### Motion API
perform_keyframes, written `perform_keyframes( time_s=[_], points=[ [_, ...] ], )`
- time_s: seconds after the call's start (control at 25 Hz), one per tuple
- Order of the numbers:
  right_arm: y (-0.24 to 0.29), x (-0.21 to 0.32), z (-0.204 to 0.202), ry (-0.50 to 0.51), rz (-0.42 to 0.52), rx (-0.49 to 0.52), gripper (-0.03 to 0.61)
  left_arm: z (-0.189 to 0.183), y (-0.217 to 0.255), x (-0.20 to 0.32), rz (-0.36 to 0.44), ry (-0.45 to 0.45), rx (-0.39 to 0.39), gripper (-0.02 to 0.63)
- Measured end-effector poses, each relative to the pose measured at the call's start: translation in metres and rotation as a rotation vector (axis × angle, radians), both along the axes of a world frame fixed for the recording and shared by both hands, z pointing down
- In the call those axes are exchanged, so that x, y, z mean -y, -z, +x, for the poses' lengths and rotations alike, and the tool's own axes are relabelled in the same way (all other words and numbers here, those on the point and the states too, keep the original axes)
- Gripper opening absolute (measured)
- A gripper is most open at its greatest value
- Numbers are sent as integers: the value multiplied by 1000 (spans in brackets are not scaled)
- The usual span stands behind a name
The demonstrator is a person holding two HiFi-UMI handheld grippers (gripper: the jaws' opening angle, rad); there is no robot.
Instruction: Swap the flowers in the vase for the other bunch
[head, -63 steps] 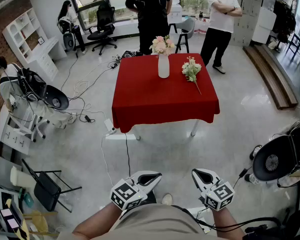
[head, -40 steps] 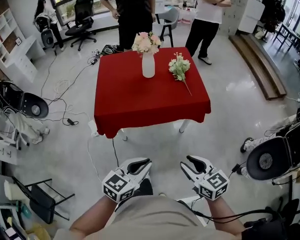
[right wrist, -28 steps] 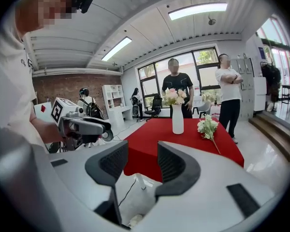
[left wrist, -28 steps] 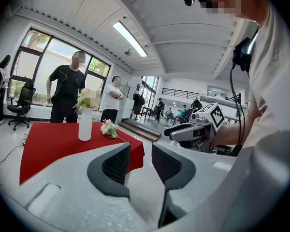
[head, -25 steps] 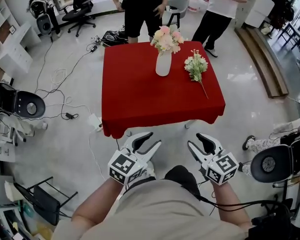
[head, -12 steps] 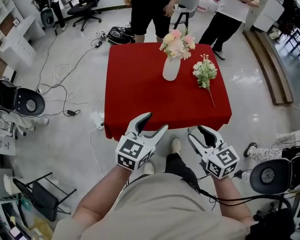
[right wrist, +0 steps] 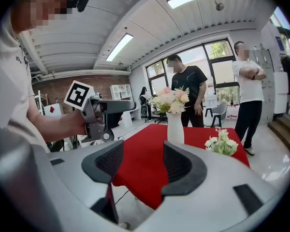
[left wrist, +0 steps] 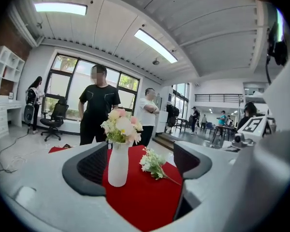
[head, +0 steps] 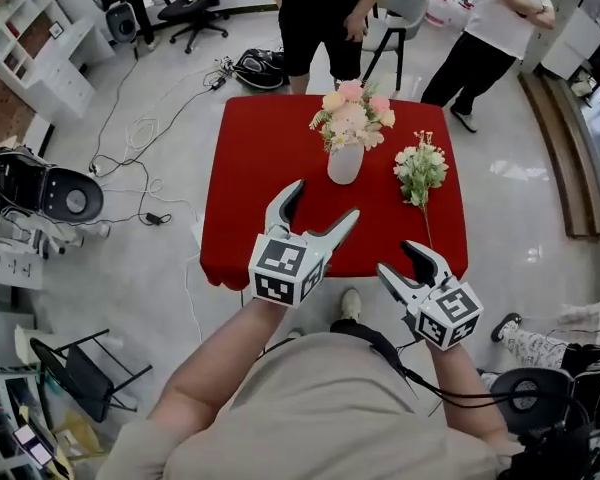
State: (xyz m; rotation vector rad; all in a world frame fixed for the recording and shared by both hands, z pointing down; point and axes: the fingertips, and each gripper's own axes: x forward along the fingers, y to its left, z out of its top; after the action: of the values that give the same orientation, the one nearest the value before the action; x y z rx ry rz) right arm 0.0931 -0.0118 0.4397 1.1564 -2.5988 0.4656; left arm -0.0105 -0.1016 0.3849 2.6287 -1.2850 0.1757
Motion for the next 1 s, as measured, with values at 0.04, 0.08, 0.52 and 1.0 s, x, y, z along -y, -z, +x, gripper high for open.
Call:
perform_keyframes(
  time_s=[0.04, 0.08, 0.52, 1.0],
  points=[
    [1, 8, 8, 6, -1, 1, 255, 4, 4, 13, -7, 22, -23, 417],
    [1, 16, 16, 10, -1, 1, 255, 8, 8, 25, -14, 44, -47, 421],
    [-16, 81, 80, 93, -33, 39, 255, 15, 29, 144, -28, 316, -84, 462],
    [-29, 112, 120, 113, -54, 57, 253, 24, -12, 192, -130, 379, -35, 482]
  ],
)
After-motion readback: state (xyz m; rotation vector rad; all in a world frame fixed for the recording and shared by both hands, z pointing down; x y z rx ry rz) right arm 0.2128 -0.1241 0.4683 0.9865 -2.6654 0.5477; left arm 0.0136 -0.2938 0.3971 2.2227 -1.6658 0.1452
